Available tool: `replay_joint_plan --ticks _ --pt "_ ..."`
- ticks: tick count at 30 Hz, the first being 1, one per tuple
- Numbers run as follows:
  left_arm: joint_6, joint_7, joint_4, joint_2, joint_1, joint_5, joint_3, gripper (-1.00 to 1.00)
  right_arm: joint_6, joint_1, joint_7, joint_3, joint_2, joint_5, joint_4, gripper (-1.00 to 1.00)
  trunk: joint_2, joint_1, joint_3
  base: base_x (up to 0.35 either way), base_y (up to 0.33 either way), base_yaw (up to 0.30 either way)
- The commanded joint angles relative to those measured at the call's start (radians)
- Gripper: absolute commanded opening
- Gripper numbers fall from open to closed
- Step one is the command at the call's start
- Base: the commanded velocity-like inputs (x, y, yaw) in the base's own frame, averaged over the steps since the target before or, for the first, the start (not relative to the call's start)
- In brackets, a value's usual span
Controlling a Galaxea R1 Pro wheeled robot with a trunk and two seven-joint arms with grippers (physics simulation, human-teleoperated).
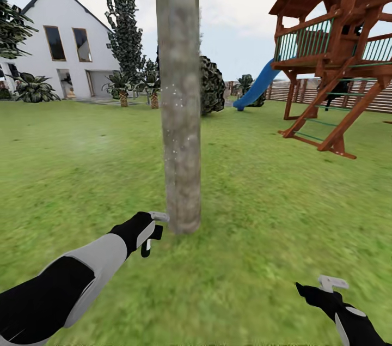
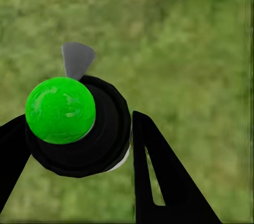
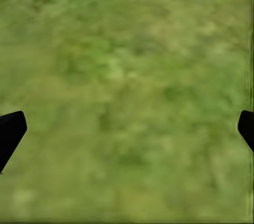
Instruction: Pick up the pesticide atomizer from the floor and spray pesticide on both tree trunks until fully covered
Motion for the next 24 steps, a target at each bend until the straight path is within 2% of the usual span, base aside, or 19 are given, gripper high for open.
replay_joint_plan --ticks 1,7,24 --pt "0.0 0.0 0.0 0.0 0.0 -0.001 -0.001 -1.0 0.0 0.0 0.0 0.0 0.0 0.0 0.0 1.0 0.0 0.0 0.0 -0.089 -0.328 0.009" --pt "0.0 -0.008 0.0 0.0 0.0 -0.001 0.0 -1.0 0.0 0.001 0.0 0.0 0.0 0.001 0.0 1.0 0.0 0.0 0.0 -0.015 -0.338 0.084" --pt "0.0 -0.022 0.0 0.0 0.0 -0.001 0.0 -1.0 -0.001 0.001 -0.001 0.0 0.0 0.001 0.0 1.0 0.0 0.0 0.0 0.0 -0.344 0.251"
